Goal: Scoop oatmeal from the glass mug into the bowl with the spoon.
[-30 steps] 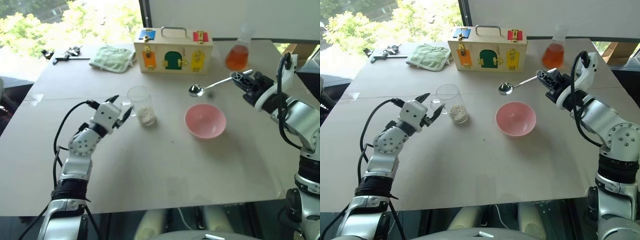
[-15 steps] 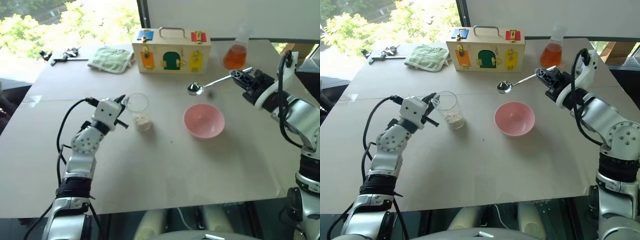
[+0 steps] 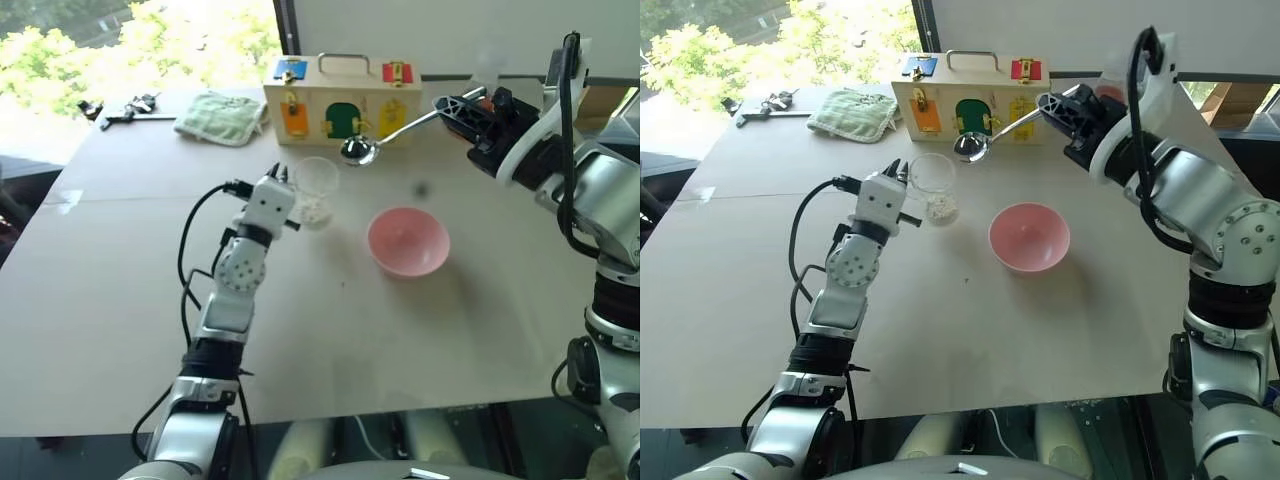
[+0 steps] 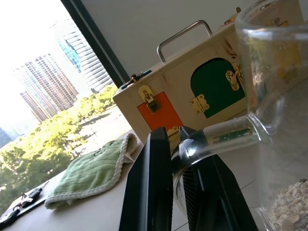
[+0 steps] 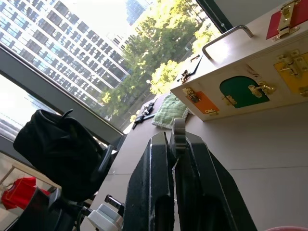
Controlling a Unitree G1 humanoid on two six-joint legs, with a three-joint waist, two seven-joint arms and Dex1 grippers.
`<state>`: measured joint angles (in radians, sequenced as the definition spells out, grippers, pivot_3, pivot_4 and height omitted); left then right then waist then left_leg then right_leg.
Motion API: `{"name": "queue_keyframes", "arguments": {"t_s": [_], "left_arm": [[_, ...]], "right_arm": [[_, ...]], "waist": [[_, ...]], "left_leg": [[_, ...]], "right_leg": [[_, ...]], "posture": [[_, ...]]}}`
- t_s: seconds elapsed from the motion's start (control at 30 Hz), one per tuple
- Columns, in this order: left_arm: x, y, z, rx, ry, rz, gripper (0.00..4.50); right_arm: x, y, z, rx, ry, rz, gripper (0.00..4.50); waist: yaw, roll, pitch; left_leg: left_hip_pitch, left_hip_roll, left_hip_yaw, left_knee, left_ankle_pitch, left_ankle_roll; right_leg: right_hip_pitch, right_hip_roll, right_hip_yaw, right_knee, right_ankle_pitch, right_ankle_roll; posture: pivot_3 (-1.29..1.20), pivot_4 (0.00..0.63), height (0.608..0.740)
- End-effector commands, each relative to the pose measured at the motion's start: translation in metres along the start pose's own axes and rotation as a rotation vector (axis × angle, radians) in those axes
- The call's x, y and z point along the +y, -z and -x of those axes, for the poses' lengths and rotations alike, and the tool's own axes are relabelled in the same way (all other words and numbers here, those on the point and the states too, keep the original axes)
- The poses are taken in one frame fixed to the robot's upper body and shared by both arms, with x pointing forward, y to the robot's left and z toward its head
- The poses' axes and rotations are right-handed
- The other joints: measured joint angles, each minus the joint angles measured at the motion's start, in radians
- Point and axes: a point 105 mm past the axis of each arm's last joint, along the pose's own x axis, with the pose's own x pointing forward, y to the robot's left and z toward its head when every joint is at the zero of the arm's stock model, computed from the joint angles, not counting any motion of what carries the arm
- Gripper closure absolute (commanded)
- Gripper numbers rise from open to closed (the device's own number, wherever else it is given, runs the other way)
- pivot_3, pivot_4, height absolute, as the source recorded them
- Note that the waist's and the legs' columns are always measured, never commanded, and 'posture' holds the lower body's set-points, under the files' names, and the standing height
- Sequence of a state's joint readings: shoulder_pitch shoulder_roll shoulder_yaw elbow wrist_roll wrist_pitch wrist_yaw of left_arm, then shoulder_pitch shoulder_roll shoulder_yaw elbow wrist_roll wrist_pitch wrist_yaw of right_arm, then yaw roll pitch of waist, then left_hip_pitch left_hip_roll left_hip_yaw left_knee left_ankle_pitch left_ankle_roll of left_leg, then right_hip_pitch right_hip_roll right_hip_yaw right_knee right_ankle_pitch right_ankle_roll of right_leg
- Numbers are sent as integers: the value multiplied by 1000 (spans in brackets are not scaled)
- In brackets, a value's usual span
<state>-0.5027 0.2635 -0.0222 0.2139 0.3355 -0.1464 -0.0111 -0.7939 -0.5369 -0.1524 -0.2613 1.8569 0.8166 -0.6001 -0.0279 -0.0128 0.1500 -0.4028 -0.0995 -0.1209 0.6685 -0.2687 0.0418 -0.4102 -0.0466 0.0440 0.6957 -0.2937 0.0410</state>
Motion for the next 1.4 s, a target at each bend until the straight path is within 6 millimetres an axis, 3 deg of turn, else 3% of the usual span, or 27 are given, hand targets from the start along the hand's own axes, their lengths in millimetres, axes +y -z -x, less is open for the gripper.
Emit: {"name": "queue_keyframes", "arguments": {"t_s": [0.03,0.27,0.4,0.7,0.83,1.0,1.2,1.4], "left_arm": [[-7,-22,-14,-82,-18,-50,4455],[-23,-33,-22,-144,20,-150,4455],[-26,-41,-24,-164,21,-214,4455],[-42,-63,-25,-210,25,-235,4455],[-39,-65,-26,-205,5,-215,4455],[-36,-65,-27,-205,-7,-214,4455],[-33,-57,-25,-191,-4,-252,4455],[-29,-51,-26,-181,-23,-261,4455]], "right_arm": [[12,-4,-1,-15,-17,75,4500],[-7,10,-12,20,81,204,4500],[-16,19,-17,45,135,383,4500],[-20,43,-38,73,131,674,4500],[-19,60,-41,106,90,734,4500],[-12,72,-46,97,42,472,4500],[-17,45,-44,13,91,249,4500],[-21,25,-36,-28,134,200,4500]], "waist": [[-1,0,0],[-6,0,0],[-8,0,0],[-8,0,0],[-11,0,0],[-13,0,0],[-12,0,0],[-15,0,0]], "left_leg": [[0,0,0,0,0,0],[-6,0,0,1,0,0],[-12,0,0,3,0,0],[-12,0,-1,3,0,0],[-13,-1,-1,3,0,0],[-13,-1,-1,3,0,-1],[-13,-2,-2,5,0,-1],[-13,-1,-2,5,1,-1]], "right_leg": [[0,0,0,0,0,0],[-6,0,0,0,0,0],[-11,0,-1,1,0,0],[-12,0,-1,1,0,0],[-13,0,-1,1,0,0],[-13,0,-1,2,0,0],[-13,-1,-2,2,0,0],[-13,-1,-2,3,0,0]], "posture": [[0,150,740],[0,150,740],[0,150,740],[0,150,740],[0,150,740],[0,150,740],[0,150,740],[0,150,740]]}}
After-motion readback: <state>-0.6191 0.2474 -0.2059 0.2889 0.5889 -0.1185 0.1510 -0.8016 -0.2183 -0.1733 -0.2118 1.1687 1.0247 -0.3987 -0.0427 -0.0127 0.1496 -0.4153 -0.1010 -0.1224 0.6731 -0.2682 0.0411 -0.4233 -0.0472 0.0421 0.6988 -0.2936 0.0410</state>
